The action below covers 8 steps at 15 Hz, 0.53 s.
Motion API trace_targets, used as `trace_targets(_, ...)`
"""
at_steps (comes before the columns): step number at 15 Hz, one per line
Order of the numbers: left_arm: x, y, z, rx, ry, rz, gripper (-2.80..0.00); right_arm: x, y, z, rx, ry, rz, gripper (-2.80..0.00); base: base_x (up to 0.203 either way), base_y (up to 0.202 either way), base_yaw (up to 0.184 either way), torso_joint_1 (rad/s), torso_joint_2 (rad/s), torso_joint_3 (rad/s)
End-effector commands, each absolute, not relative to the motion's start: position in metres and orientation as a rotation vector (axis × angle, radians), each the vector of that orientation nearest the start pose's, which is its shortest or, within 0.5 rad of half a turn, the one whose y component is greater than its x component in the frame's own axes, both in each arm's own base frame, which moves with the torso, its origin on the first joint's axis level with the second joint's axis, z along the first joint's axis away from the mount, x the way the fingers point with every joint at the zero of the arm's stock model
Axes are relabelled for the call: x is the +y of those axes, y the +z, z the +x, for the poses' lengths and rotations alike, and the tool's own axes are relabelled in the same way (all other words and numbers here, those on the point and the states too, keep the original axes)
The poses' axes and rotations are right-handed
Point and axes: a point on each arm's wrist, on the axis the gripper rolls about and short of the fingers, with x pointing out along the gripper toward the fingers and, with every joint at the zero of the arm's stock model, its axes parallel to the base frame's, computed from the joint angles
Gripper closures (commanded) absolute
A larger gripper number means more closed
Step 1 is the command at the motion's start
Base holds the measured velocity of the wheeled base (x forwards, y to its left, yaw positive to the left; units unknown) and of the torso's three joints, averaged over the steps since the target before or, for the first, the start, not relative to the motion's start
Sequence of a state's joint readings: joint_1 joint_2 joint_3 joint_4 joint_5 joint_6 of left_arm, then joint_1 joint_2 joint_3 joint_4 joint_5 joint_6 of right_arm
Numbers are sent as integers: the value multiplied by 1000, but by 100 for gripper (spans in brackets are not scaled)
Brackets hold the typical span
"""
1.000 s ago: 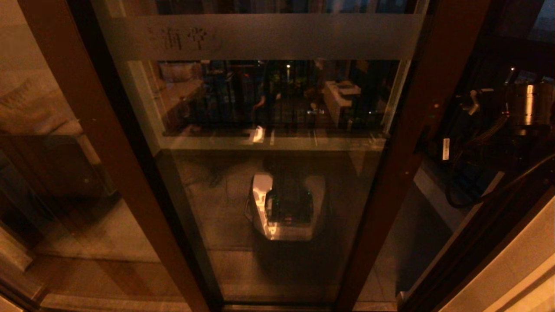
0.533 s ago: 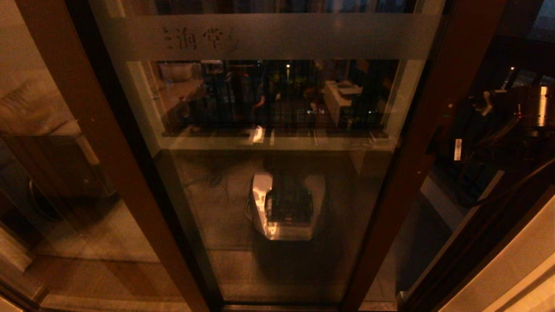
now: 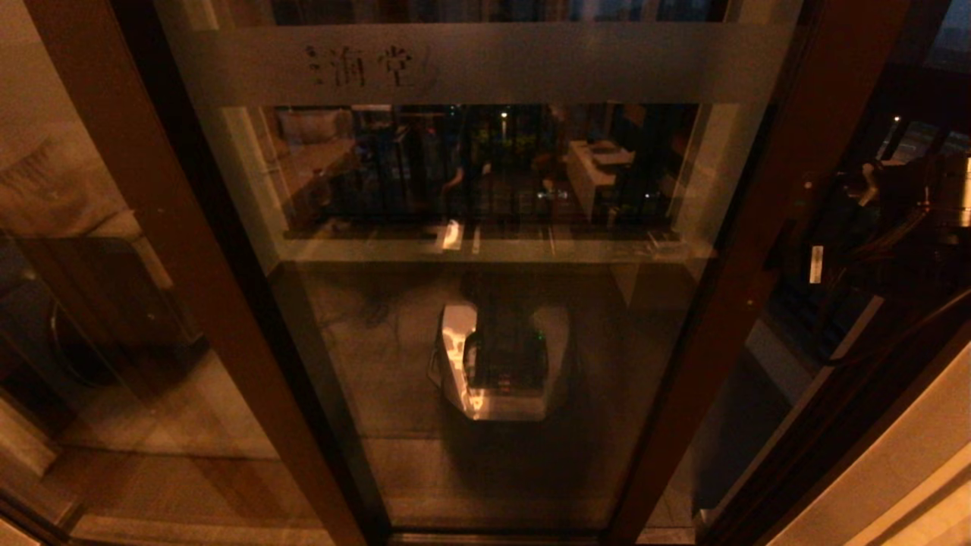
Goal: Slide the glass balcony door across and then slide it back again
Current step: Close the slid door
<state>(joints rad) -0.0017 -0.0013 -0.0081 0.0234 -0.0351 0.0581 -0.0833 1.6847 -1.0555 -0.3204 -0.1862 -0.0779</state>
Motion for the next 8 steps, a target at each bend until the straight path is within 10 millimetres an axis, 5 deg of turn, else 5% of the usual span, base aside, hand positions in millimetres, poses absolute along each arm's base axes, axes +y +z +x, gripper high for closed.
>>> trace_targets(1,-1,75,-23,14,-37,58,0,-36,226,315,317,-269,-93,-280,0,0,0,0,0,0)
trace_targets(8,-1,75,-23,14,-37,58,0,-51,223,315,325,-280,-97,-280,0,0,0,0,0,0)
